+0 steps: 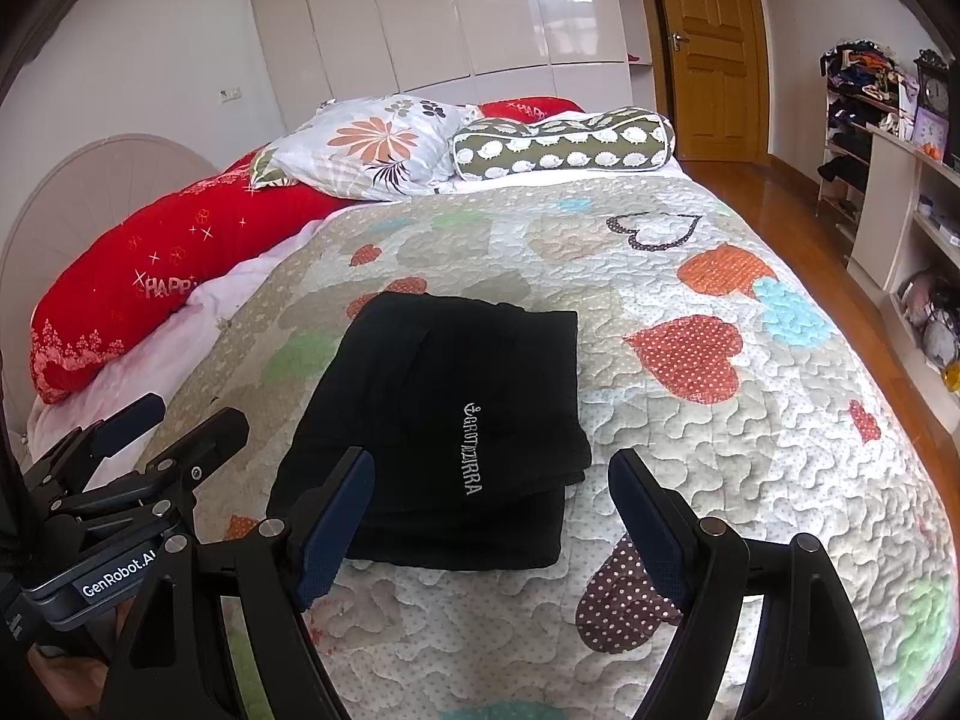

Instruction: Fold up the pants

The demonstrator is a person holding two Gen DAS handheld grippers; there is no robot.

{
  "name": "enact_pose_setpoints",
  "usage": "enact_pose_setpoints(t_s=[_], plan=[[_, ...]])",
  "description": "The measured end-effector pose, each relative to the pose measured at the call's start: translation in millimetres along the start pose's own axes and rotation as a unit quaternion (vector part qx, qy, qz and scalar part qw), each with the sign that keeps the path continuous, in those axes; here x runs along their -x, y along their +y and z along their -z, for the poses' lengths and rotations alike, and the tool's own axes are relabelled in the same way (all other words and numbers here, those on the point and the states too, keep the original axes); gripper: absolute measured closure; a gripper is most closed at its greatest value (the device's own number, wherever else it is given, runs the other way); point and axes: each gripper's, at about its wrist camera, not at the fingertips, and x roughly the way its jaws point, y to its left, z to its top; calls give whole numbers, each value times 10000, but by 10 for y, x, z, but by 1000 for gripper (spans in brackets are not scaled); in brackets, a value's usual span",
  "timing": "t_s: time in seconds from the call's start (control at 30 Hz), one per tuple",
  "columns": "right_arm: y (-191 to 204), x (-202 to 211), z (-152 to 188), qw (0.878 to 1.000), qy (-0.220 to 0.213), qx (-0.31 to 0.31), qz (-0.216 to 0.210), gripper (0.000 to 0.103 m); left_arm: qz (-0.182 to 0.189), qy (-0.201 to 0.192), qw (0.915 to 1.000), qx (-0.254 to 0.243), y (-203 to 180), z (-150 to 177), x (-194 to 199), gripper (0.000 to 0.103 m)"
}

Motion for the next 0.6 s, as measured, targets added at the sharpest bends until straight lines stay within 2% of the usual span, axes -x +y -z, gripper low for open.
enact_pose_setpoints(t_s=[0.3, 0.6], plan=[[-9, -1, 8, 10000, 14, -34, 3, 21, 101, 27, 9999, 0, -10, 5, -28, 12], [-20, 31, 20, 10000, -6, -75, -3, 21, 207, -175, 9995, -150, -62, 9, 55, 12]])
